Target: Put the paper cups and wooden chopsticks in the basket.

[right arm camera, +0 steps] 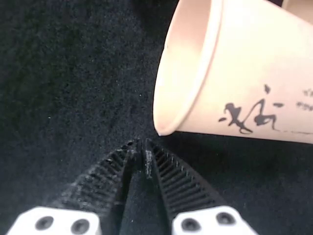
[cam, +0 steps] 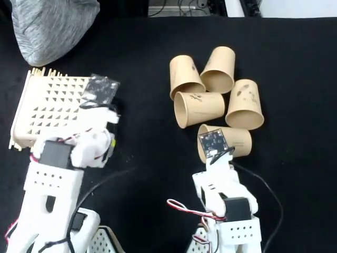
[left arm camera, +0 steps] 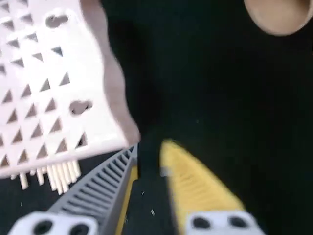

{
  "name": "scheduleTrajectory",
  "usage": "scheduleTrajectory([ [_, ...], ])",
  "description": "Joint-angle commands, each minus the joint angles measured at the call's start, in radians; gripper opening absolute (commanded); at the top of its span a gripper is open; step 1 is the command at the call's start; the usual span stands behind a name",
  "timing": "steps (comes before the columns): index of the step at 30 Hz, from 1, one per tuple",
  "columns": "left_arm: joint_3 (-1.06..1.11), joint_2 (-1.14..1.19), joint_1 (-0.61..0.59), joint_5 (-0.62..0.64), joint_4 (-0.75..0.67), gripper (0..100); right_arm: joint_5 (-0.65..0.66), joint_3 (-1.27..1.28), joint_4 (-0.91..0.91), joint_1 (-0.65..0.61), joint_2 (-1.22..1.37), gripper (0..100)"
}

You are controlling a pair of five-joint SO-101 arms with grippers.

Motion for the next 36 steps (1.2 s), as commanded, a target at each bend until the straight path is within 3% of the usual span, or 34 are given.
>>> scheduleTrajectory([
  [1, 0.104, -0.049, -0.193, 0.058, 0.000, 34, 0.000, -0.002, 0.006, -0.009, -0.071, 1.2],
  [7, 0.306, -0.044, -0.375, 0.103, -0.270, 34, 0.000, -0.002, 0.006, -0.009, -0.071, 1.2],
  [12, 0.486, -0.054, -0.392, 0.298, -0.548, 34, 0.000, -0.002, 0.006, -0.009, -0.071, 1.2],
  [17, 0.533, -0.055, -0.386, 0.295, -0.661, 17, 0.000, -0.002, 0.006, -0.009, -0.071, 1.2],
  [20, 0.518, -0.077, -0.386, 0.213, -0.658, 2, 0.000, -0.002, 0.006, -0.009, -0.071, 1.2],
  [26, 0.542, -0.310, -0.354, 0.172, -0.509, 3, 0.000, -0.002, 0.006, -0.009, -0.071, 1.2],
  [33, 0.535, -0.879, -0.197, 0.169, -0.189, 3, 0.000, -0.002, 0.006, -0.009, -0.071, 1.2],
  [36, 0.532, -0.997, -0.191, 0.167, -0.173, 3, 0.000, -0.002, 0.006, -0.009, -0.071, 1.2],
])
